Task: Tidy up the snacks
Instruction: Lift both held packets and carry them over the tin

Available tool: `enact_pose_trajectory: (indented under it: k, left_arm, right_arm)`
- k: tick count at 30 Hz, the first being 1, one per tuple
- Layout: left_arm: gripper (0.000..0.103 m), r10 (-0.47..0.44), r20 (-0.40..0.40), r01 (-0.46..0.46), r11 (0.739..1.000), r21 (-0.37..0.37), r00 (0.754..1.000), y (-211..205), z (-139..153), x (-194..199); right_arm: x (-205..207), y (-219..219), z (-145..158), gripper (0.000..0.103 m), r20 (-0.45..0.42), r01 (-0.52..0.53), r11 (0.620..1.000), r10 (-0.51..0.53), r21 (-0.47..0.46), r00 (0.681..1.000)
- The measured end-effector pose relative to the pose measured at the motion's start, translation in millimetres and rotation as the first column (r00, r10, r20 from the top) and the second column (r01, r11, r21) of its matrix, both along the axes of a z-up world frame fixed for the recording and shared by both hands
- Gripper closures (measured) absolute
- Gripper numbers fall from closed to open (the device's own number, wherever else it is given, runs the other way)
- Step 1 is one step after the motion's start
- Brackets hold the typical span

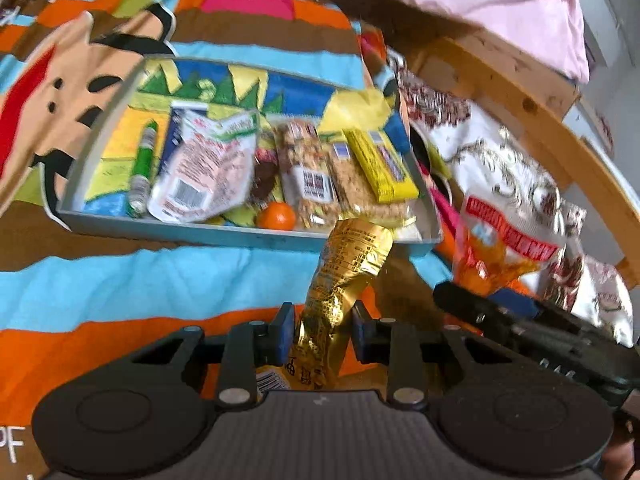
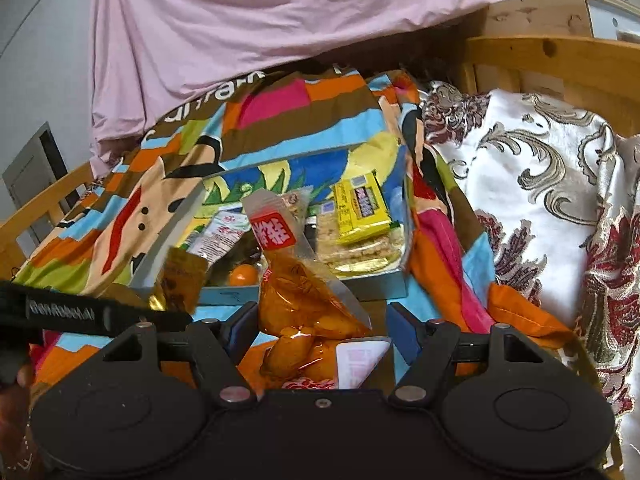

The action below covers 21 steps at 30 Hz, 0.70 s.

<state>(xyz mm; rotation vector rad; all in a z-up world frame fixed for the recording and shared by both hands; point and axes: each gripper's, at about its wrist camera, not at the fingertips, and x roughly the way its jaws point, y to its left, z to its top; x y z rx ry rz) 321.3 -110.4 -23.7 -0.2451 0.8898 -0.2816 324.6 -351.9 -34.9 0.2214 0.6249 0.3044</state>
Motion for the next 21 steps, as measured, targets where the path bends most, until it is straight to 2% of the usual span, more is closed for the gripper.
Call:
enact_pose_trajectory:
  k: [6, 11, 16, 21]
  left_arm:
    - [0.071, 0.051, 0.082, -0.05, 0.999, -0.007, 0.995, 14, 25, -2]
    - [0.071, 0.052, 0.208, -0.053, 0.999, 0.0, 0.977, 21, 51, 1]
    - [0.071, 0.092, 0.292, -0.097, 0.995, 0.003, 0.952, 27, 72, 20]
    - [0.071, 0.101, 0.311, -0.115, 0.993, 0.028, 0.945, 28, 84, 56]
  right_arm:
    - [-4, 1, 10, 0.032, 0.069, 0.0, 1.0, -0.002, 0.028, 0.998]
    - [0, 2, 24, 0.032, 0.178, 0.012, 0.999, -0.018, 0.037, 0.984]
    - [31, 6, 40, 0.032, 0.264, 0.024, 0.998, -0.037, 0.053, 0.964]
    - [70, 10, 42, 0.032, 0.282, 0.025, 0.997, -0.045, 0.075, 0.958]
